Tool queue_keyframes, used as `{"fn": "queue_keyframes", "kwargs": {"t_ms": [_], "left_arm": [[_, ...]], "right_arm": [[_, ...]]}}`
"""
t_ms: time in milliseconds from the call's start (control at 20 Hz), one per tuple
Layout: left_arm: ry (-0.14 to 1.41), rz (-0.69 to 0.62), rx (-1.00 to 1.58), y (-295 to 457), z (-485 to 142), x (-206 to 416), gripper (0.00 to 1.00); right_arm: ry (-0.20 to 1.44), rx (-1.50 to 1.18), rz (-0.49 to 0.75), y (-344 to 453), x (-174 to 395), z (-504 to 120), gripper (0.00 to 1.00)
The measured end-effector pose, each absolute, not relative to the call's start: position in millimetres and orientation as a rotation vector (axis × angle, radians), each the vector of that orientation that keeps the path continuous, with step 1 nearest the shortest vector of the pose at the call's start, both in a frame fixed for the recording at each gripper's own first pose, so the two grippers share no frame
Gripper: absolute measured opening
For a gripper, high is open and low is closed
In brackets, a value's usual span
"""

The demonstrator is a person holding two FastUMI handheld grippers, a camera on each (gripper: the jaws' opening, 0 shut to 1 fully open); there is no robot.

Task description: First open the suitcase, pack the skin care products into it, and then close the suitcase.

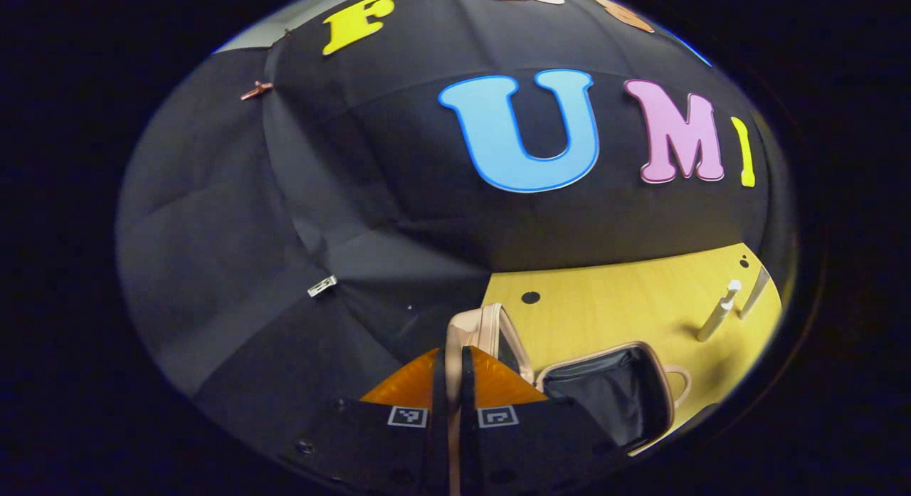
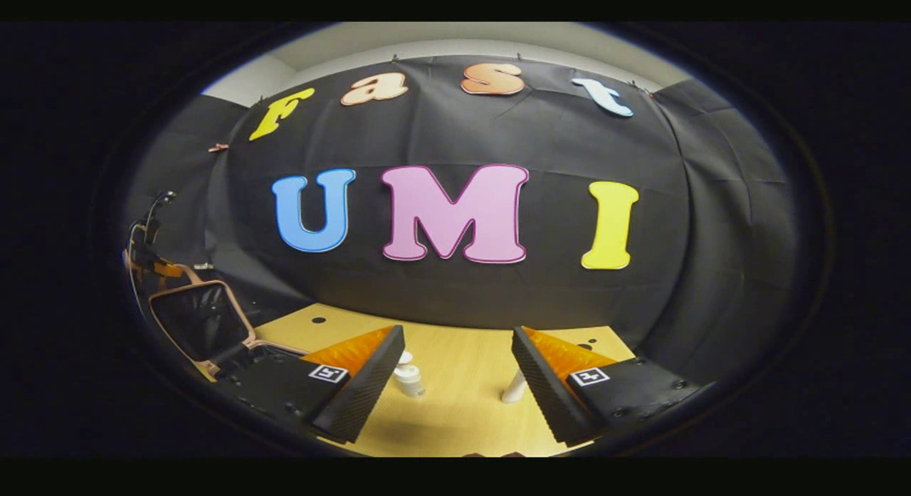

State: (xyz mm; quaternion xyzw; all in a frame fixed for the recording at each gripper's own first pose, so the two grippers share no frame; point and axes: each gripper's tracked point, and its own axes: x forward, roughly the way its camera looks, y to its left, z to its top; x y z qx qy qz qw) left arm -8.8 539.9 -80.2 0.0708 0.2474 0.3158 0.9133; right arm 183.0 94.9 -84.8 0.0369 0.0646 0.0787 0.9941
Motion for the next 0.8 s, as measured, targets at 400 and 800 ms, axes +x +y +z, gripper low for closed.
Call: {"fn": "queue_keyframes", "kwargs": {"t_ms": [400, 800], "left_arm": [[0.616, 0.627, -0.092, 688.5, -246.8, -56.2, 0.11], [0.558, 0.786, -0.037, 733.4, -258.8, -65.5, 0.68]], "right_arm": [[0.131, -0.111, 0.055, 147.3, 162.2, -56.3, 0.96], [0.157, -0.147, 0.084, 188.7, 149.9, -56.7, 0.96]]}}
